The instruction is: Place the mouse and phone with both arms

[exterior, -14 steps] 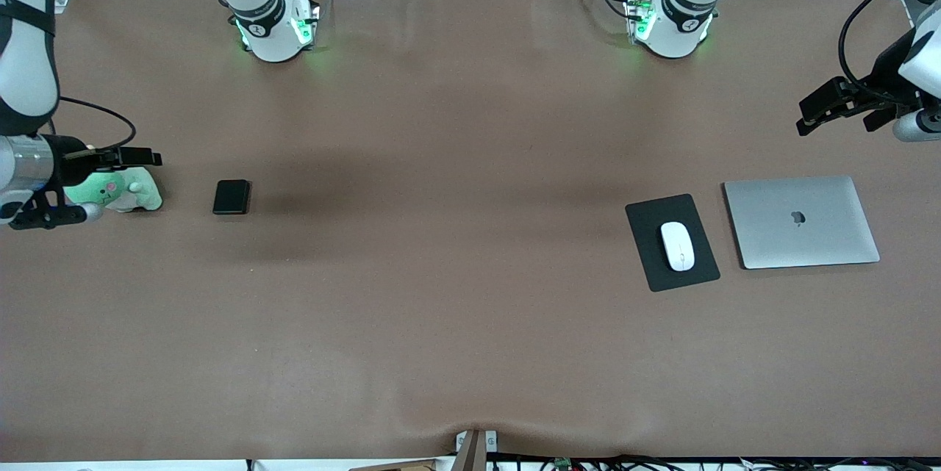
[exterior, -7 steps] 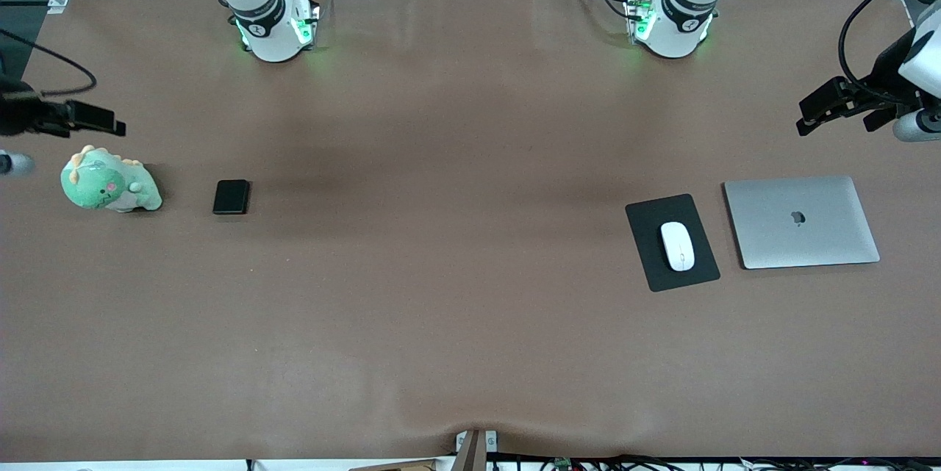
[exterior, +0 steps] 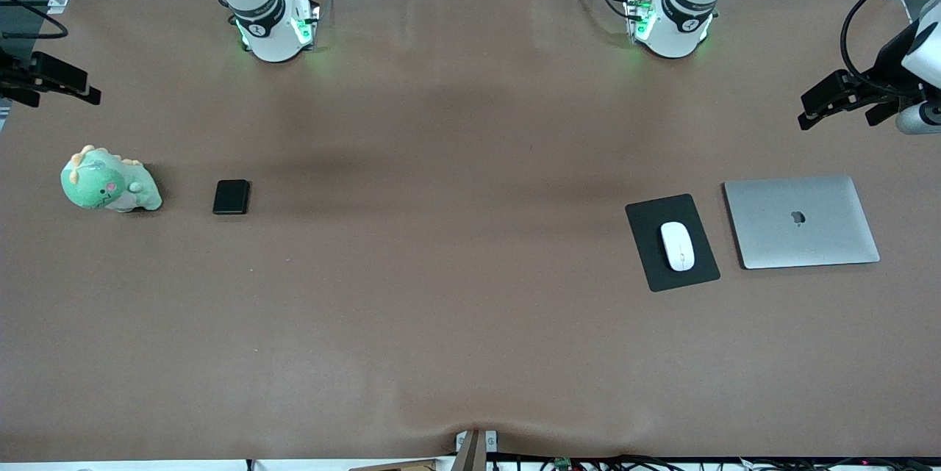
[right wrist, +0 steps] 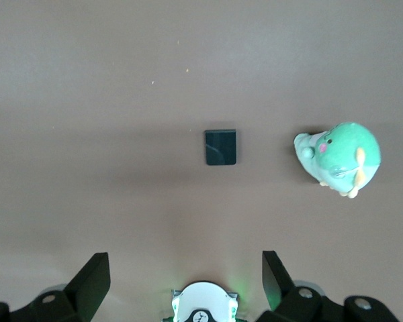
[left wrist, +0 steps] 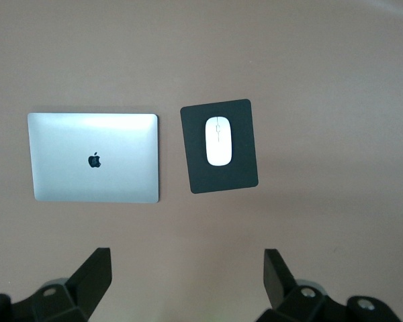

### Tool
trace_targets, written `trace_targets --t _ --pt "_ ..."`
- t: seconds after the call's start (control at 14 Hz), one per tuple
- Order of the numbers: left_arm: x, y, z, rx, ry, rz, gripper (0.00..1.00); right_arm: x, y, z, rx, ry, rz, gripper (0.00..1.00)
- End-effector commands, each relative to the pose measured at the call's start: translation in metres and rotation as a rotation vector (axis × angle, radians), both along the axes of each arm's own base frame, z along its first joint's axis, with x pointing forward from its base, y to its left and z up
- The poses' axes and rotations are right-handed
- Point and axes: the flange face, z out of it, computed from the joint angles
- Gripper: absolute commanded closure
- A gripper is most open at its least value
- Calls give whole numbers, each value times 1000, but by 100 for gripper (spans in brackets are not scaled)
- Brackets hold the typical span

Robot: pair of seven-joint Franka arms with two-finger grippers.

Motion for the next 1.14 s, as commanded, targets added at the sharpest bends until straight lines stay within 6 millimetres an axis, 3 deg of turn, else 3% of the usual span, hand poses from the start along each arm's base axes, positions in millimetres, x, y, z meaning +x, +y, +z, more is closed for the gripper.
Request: trace_targets --t 0.0,0.71,0.86,1.07 --pt "-7 -1 7 6 -1 -23 0 1 -3 15 -26 -24 -11 0" --pt "-13 -1 20 10 -13 -51 0 8 -2 8 -32 2 -16 0" --pt "-12 1 23 13 -15 -54 0 5 -1 21 -35 -4 -13 0" --pt "-11 2 22 13 -10 -51 0 6 -2 22 -34 19 -16 0"
